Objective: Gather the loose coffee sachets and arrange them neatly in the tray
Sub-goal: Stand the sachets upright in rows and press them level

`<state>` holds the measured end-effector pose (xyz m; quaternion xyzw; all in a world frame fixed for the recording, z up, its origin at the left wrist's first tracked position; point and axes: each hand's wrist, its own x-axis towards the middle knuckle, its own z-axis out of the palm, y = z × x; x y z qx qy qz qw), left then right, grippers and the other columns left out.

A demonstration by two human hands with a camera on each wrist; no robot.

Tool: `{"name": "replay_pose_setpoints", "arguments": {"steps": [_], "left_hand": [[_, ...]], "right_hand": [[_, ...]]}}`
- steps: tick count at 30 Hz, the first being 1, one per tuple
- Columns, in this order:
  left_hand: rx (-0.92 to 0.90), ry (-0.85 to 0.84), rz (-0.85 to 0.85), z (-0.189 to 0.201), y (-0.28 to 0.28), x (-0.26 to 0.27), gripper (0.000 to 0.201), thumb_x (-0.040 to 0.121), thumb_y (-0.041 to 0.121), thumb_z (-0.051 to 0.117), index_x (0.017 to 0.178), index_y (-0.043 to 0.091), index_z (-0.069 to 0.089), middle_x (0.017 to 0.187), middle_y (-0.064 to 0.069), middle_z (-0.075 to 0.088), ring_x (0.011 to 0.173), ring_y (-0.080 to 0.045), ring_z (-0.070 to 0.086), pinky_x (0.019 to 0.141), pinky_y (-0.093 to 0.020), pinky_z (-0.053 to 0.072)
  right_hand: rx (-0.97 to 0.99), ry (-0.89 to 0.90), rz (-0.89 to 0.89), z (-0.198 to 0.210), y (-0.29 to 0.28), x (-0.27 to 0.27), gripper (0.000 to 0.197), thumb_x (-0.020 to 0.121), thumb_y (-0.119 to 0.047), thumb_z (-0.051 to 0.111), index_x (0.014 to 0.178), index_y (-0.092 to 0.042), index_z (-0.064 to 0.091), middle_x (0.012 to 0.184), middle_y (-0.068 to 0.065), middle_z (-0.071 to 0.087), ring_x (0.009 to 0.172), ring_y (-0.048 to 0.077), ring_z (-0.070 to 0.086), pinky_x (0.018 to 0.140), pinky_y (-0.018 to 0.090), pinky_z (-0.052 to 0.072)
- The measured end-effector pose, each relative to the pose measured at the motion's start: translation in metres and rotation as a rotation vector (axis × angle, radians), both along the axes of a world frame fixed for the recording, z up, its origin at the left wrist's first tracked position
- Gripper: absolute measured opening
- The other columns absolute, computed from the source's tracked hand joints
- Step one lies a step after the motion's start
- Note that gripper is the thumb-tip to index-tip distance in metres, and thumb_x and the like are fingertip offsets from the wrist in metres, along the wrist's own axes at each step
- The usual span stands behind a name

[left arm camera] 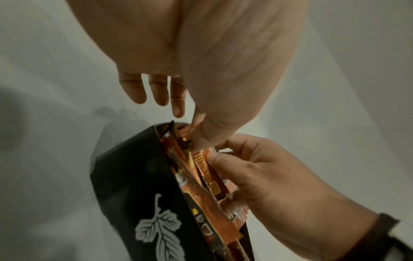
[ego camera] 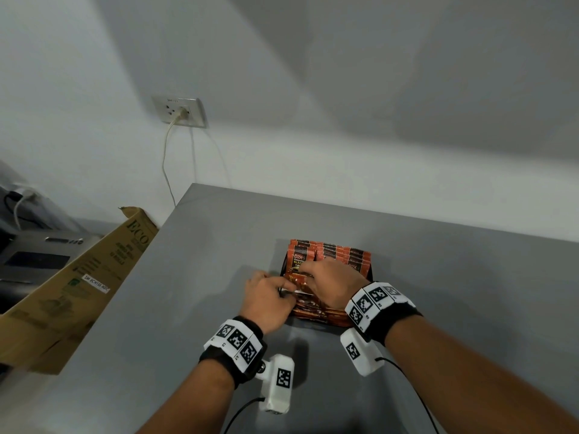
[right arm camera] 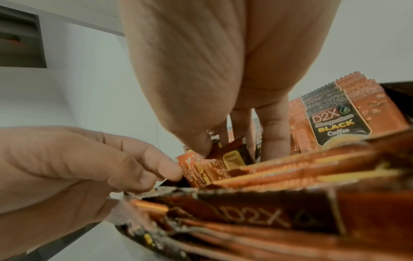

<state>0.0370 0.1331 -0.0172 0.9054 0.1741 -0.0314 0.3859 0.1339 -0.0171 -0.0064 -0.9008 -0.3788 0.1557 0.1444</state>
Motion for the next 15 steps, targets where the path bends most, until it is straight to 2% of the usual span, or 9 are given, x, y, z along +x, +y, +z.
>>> {"name": "replay_pose_setpoints", "arguments": {"steps": [3, 5, 7, 10, 12, 15], "left_hand": [[0.063, 0.061, -0.062, 0.001, -0.002, 0.002, 0.033, 0.091, 0.028, 0.064, 0.123, 0.034, 0.066, 0.116, 0.002, 0.041, 0.118, -0.020, 0.033, 0.101, -0.028, 0.025], [0.070, 0.063, -0.088, 0.000, -0.002, 0.002, 0.038, 0.091, 0.029, 0.062, 0.128, 0.035, 0.063, 0.117, 0.003, 0.041, 0.119, -0.021, 0.032, 0.097, -0.026, 0.022], [0.063, 0.053, -0.081, -0.001, -0.002, 0.003, 0.038, 0.090, 0.029, 0.063, 0.127, 0.035, 0.063, 0.117, 0.003, 0.041, 0.119, -0.021, 0.032, 0.097, -0.025, 0.022], [0.029, 0.070, -0.028, -0.003, -0.001, 0.003, 0.032, 0.089, 0.031, 0.066, 0.121, 0.032, 0.067, 0.119, 0.003, 0.041, 0.123, -0.022, 0.034, 0.105, -0.029, 0.026], [0.028, 0.086, -0.031, -0.002, 0.000, 0.003, 0.026, 0.089, 0.030, 0.065, 0.115, 0.032, 0.071, 0.118, 0.003, 0.043, 0.125, -0.022, 0.034, 0.110, -0.033, 0.026], [0.024, 0.065, -0.059, 0.002, -0.001, 0.001, 0.019, 0.090, 0.027, 0.064, 0.106, 0.030, 0.075, 0.108, 0.010, 0.045, 0.125, -0.020, 0.035, 0.106, -0.029, 0.023]], "right_hand": [[0.026, 0.056, 0.003, 0.001, 0.000, 0.000, 0.017, 0.101, -0.019, 0.053, 0.111, -0.015, 0.066, 0.096, 0.005, 0.068, 0.083, 0.021, 0.066, 0.076, 0.035, 0.057], [0.039, 0.065, 0.003, 0.003, 0.001, -0.001, 0.015, 0.097, -0.019, 0.059, 0.111, -0.015, 0.065, 0.096, 0.004, 0.068, 0.081, 0.020, 0.067, 0.073, 0.032, 0.056], [0.028, 0.052, -0.010, 0.002, 0.001, -0.001, 0.019, 0.094, -0.014, 0.062, 0.112, -0.017, 0.065, 0.099, 0.005, 0.068, 0.086, 0.022, 0.067, 0.078, 0.034, 0.057], [0.039, 0.020, -0.046, 0.005, -0.001, -0.001, 0.026, 0.093, -0.005, 0.058, 0.115, -0.016, 0.068, 0.103, 0.006, 0.071, 0.091, 0.023, 0.069, 0.083, 0.038, 0.059], [0.078, -0.002, -0.063, 0.011, -0.004, 0.000, 0.031, 0.093, -0.004, 0.059, 0.120, -0.015, 0.068, 0.107, 0.006, 0.073, 0.093, 0.021, 0.070, 0.085, 0.036, 0.059], [0.180, 0.040, -0.126, 0.030, -0.012, 0.001, 0.030, 0.094, -0.009, 0.061, 0.123, -0.015, 0.069, 0.111, 0.001, 0.073, 0.095, 0.017, 0.070, 0.085, 0.029, 0.058]]}}
